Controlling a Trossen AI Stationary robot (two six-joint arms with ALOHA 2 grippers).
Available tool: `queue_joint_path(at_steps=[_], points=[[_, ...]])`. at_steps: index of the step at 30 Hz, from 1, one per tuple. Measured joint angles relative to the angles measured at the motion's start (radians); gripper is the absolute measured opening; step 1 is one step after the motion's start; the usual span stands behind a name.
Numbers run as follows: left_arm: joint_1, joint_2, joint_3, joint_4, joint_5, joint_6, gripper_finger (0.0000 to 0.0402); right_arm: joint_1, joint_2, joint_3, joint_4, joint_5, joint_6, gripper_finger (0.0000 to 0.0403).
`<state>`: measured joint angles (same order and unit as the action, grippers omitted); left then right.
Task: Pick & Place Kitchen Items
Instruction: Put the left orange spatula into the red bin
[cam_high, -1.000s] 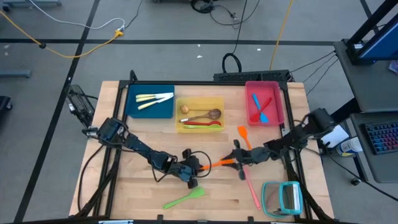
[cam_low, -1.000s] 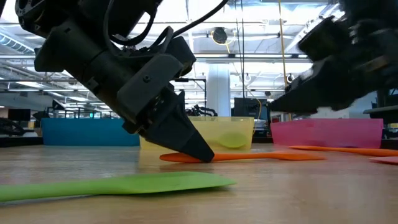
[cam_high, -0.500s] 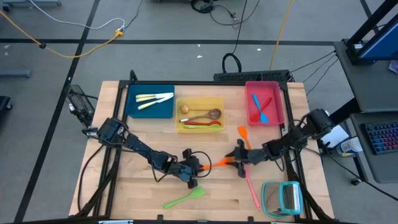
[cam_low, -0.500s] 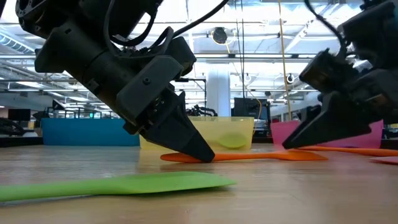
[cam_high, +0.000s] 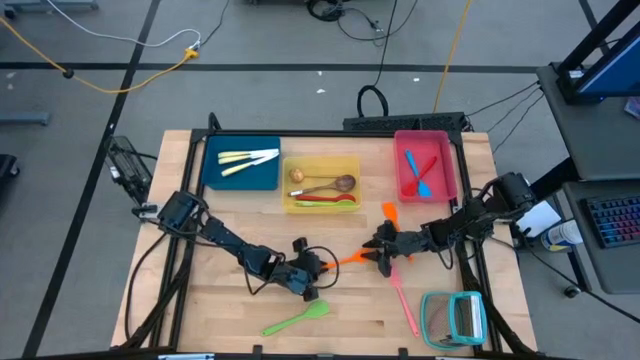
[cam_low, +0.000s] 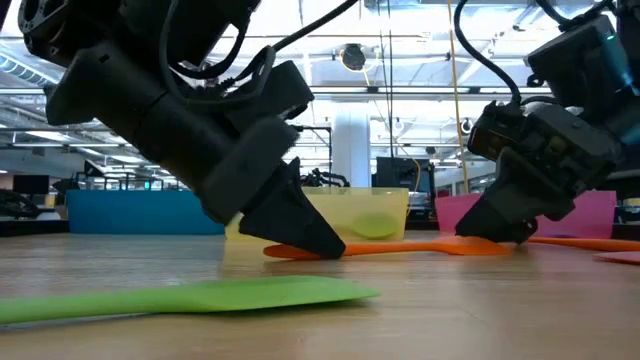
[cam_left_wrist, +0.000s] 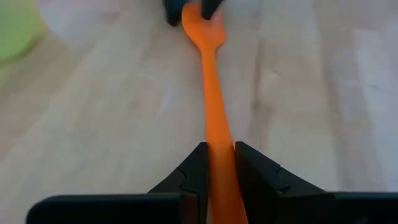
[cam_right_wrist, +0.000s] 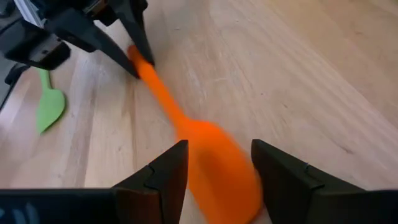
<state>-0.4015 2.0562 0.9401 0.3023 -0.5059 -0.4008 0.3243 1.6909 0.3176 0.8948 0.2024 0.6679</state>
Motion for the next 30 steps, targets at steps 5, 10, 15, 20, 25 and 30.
queue_joint_path(at_steps=[5, 10, 15, 20, 25, 30], points=[[0.000, 0.002, 0.000, -0.001, -0.059, 0.015, 0.0067, 0.003, 0.000, 0.001, -0.003, -0.002, 0.016, 0.0170], [0.000, 0.002, -0.001, -0.005, -0.087, 0.032, 0.0067, 0.003, 0.000, 0.001, -0.004, -0.008, 0.001, 0.0157], [0.002, 0.002, -0.001, -0.006, -0.093, 0.036, 0.0067, 0.003, 0.001, 0.000, -0.008, -0.011, -0.028, 0.0125], [0.002, 0.002, -0.001, -0.006, -0.094, 0.033, 0.0067, -0.005, 0.001, -0.001, -0.008, -0.022, -0.124, 0.0071], [0.004, 0.000, -0.002, 0.013, -0.071, 0.032, 0.0067, -0.017, 0.000, -0.003, 0.009, -0.034, -0.260, 0.0018], [0.006, 0.002, -0.003, 0.053, -0.064, -0.025, 0.0090, -0.018, -0.004, -0.003, 0.019, -0.052, -0.367, 0.0014]])
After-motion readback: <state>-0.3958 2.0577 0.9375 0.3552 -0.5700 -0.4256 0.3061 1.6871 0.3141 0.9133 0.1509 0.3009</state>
